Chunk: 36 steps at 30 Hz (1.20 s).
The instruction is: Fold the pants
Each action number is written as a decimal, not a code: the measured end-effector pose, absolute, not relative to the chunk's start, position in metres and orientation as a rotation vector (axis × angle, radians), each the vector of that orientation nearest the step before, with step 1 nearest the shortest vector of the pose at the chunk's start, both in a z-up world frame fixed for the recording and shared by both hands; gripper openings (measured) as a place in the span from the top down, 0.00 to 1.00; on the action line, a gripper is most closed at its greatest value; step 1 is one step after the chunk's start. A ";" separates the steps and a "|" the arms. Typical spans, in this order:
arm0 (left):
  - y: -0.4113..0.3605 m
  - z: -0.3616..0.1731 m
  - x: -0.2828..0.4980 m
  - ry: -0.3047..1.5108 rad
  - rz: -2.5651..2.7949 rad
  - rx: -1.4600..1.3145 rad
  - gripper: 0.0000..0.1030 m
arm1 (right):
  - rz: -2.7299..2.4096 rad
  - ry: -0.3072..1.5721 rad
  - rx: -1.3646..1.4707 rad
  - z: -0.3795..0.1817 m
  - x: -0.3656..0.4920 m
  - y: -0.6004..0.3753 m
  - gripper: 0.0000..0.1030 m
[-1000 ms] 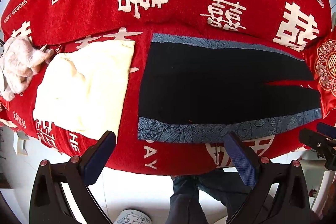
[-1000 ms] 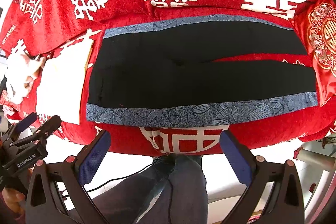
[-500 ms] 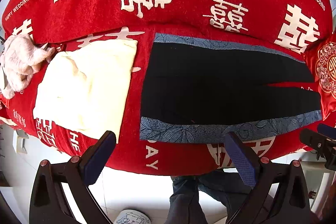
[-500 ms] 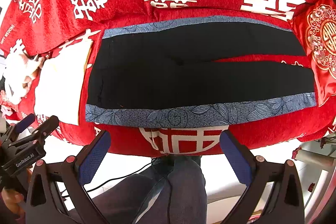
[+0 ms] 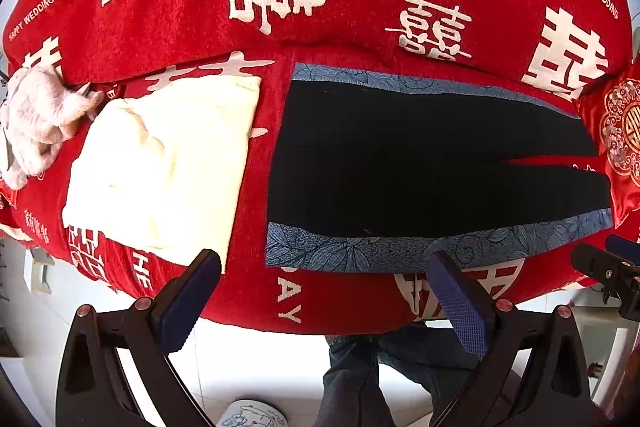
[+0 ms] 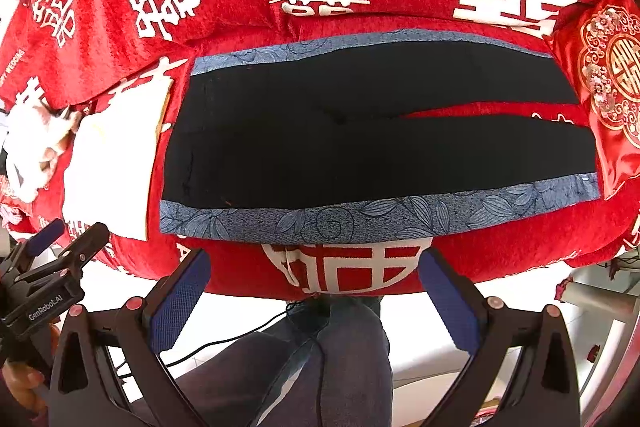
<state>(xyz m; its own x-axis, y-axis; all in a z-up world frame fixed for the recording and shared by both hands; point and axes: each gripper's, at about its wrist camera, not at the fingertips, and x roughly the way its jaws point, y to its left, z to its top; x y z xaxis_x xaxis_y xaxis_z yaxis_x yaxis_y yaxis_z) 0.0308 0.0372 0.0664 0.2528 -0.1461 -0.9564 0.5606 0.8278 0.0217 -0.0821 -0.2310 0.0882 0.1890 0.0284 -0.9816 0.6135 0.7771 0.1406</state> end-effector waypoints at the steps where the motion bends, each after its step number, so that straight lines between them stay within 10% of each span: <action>1: 0.037 0.066 0.031 1.228 -0.497 0.396 0.00 | -0.448 1.333 0.587 0.088 -0.082 -0.231 0.00; 36: 0.040 0.054 0.037 1.231 -0.478 0.370 0.00 | -0.463 1.339 0.608 0.079 -0.088 -0.233 0.00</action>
